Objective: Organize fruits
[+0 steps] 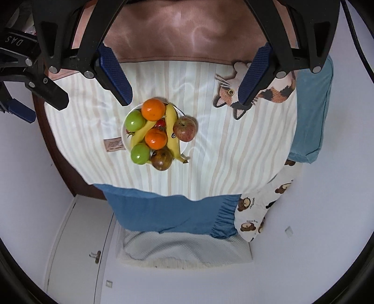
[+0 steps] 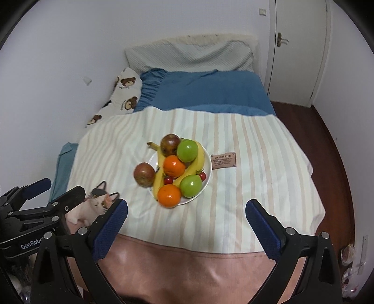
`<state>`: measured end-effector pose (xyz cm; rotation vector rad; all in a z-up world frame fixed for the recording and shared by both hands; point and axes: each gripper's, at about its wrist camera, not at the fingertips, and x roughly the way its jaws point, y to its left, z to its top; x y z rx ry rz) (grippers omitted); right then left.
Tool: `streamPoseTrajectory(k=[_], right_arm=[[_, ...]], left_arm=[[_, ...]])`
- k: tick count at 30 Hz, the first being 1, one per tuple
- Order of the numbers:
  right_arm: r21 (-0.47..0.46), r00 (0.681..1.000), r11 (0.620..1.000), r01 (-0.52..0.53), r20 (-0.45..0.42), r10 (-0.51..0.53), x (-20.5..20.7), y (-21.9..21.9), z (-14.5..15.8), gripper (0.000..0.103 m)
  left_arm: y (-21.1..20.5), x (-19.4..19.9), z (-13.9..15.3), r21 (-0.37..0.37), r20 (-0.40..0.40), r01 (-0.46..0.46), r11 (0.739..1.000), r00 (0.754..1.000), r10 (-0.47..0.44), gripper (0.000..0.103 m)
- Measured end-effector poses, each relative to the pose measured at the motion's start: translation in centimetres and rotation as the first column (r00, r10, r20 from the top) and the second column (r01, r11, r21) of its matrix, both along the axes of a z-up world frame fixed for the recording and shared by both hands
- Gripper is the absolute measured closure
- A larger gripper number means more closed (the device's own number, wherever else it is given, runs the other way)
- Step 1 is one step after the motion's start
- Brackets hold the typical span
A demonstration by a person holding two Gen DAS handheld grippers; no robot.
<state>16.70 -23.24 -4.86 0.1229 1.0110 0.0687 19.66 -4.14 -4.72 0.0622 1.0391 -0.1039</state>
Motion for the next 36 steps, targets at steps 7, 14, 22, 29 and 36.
streamPoseTrajectory(k=[7,14,22,29,36], right_arm=[[0.008,0.998,1.0,-0.016,0.067,0.016,-3.5,0.7,4.8,0.0],[-0.009,0.995,1.0,-0.03,0.093,0.031,-5.5,1.3,7.2,0.0],[-0.01,0.998,1.0,-0.013,0.057,0.013,-5.5,0.8,6.4,0.0],[-0.022,0.997,1.0,0.014,0.08,-0.012,-4.6,0.6,4.8,0.0],[-0.056,0.994,0.998,0.026,0.106,-0.02,-2.1,1.1,2.8,0.0]], left_arm=[[0.7,-3.1,3.4,0.001,0.048,-0.026,1.0,0.999,0.026,0.01],[0.6,-5.2,4.9,0.018,0.071,-0.021,1.0,0.997,0.02,0.01],[0.7,-5.8,5.1,0.016,0.075,-0.032,0.999,0.997,0.03,0.01],[0.6,-4.5,3.5,0.013,0.075,-0.038,0.999,0.997,0.037,0.005],[0.2,-2.3,1.6,0.041,0.103,-0.051,0.998,0.994,0.047,0.001]])
